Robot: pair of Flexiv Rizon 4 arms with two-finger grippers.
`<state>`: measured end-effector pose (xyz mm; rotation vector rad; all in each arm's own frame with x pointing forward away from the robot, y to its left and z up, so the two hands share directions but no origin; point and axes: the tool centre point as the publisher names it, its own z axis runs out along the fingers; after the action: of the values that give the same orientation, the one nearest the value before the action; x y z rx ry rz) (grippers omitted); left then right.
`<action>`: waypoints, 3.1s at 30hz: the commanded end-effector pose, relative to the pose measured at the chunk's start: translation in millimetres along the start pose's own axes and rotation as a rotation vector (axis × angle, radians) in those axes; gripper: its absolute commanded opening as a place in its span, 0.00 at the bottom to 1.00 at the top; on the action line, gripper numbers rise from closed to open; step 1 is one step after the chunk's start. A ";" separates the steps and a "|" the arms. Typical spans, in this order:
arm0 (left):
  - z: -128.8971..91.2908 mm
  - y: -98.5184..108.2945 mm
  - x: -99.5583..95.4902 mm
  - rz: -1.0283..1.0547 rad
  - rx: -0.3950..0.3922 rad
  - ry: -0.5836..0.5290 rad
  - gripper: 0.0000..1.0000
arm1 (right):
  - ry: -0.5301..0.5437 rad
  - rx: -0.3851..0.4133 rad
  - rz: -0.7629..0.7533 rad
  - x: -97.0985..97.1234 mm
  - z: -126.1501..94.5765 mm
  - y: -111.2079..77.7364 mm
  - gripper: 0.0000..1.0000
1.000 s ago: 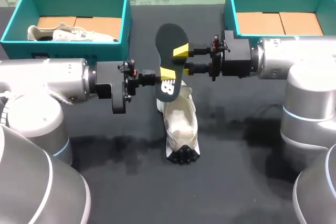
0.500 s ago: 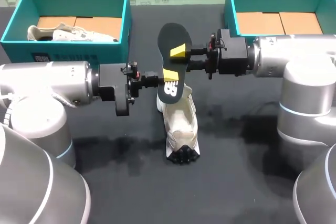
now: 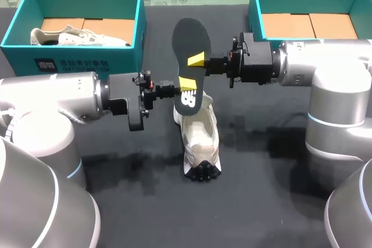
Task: Take the shoe out of the shoebox, open the shoe tongue, remove and reinsert the insole, then place the shoe into the shoebox
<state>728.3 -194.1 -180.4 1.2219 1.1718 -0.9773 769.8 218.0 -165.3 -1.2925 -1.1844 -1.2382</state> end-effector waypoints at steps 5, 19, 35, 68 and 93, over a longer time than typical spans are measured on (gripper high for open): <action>-1.8 -6.9 -4.6 -0.007 0.022 0.005 0.04 | -0.001 -0.002 0.007 -0.2 2.0 0.8 0.00; -99.9 32.5 -55.9 -0.059 0.089 0.231 1.00 | -0.002 -0.001 0.035 -9.3 -4.5 -3.6 0.00; -88.4 44.3 -70.0 -0.065 0.099 0.336 1.00 | -0.003 0.008 0.054 -12.4 -3.9 -4.8 0.00; -9.1 146.6 -122.0 -0.108 0.285 1.452 1.00 | -0.003 0.008 0.054 -12.4 -3.9 -4.8 0.00; 20.1 153.7 -111.7 -0.042 0.395 1.622 1.00 | -0.003 0.008 0.054 -12.4 -3.9 -4.8 0.00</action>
<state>854.0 -193.1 -44.8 2.2642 2.1184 -0.2027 764.6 212.9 -177.0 -1.3117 -1.1468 -1.1930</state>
